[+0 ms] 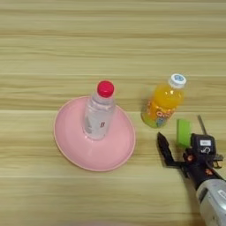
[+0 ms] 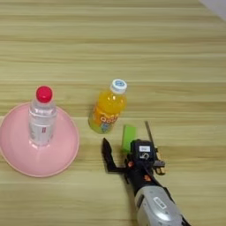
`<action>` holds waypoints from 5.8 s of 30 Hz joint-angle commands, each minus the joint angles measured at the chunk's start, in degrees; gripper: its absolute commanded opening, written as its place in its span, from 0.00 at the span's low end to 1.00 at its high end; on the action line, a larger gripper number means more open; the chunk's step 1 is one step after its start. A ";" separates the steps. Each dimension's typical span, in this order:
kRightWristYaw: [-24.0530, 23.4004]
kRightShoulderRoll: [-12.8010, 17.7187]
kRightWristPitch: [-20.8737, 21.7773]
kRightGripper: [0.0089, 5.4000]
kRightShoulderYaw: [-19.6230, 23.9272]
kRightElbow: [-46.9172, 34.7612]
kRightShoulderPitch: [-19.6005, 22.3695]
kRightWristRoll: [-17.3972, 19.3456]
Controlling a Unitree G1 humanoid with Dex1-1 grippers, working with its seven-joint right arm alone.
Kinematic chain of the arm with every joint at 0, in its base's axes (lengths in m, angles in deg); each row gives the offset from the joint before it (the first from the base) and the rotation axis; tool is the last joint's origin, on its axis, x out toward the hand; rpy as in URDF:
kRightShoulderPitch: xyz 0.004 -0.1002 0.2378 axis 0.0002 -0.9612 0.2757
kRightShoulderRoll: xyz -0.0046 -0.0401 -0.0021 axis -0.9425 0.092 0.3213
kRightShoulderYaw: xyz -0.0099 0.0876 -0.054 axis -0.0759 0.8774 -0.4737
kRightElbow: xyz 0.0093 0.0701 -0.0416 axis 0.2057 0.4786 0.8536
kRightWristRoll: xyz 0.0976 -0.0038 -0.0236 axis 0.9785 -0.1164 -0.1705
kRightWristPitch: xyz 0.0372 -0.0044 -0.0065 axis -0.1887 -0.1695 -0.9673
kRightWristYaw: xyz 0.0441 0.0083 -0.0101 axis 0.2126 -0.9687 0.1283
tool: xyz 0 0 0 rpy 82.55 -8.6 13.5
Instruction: Move the objects on the table
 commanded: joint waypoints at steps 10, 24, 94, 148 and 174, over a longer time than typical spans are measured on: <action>-1.09 1.57 -0.96 0.63 0.58 -0.66 -0.19 -0.55; -1.15 1.53 -1.10 0.38 0.60 -1.00 -0.29 -0.56; 1.26 0.92 -14.43 0.26 -4.20 -34.42 -14.27 0.41; -2.93 -1.35 -16.93 0.26 -21.32 -24.87 -1.35 -6.36; -3.00 -1.15 -17.17 0.51 -21.45 -24.37 -1.47 -6.57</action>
